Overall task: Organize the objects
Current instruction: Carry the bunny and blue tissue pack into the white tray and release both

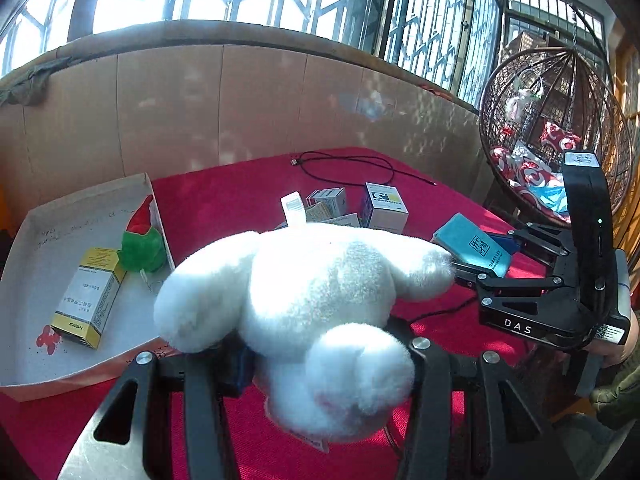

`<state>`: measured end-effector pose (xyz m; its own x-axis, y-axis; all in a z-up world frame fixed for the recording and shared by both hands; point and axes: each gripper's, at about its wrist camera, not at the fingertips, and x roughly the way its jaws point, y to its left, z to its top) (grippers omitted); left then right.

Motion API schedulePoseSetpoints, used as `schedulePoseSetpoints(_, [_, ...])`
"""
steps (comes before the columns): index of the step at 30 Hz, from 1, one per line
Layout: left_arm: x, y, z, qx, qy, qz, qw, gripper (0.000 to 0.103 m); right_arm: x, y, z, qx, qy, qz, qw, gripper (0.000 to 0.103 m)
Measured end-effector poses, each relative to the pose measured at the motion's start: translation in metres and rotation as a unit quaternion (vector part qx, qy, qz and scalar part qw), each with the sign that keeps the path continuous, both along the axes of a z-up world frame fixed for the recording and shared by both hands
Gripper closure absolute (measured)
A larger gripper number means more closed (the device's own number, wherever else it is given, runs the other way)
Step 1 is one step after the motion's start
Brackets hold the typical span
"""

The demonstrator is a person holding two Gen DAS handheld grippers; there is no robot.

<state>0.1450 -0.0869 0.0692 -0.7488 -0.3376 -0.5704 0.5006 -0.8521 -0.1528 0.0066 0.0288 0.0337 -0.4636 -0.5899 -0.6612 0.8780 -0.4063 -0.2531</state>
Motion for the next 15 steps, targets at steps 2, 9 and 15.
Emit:
schedulePoseSetpoints(2, [0.008,-0.005,0.004,-0.002,0.009,0.011,0.9999,0.054,0.007,-0.003,0.005,-0.001,0.009,0.007,1.0,0.053])
schedulePoseSetpoints(9, [0.039,-0.016,0.017,-0.016,0.043,0.05,0.9977,0.054,0.03,-0.015,0.02,-0.005,0.039,0.035,0.999,0.053])
schedulePoseSetpoints(15, [0.065,-0.029,0.022,-0.021,0.06,0.087,0.9942,0.054,0.049,-0.028,0.029,-0.004,0.06,0.057,0.997,0.053])
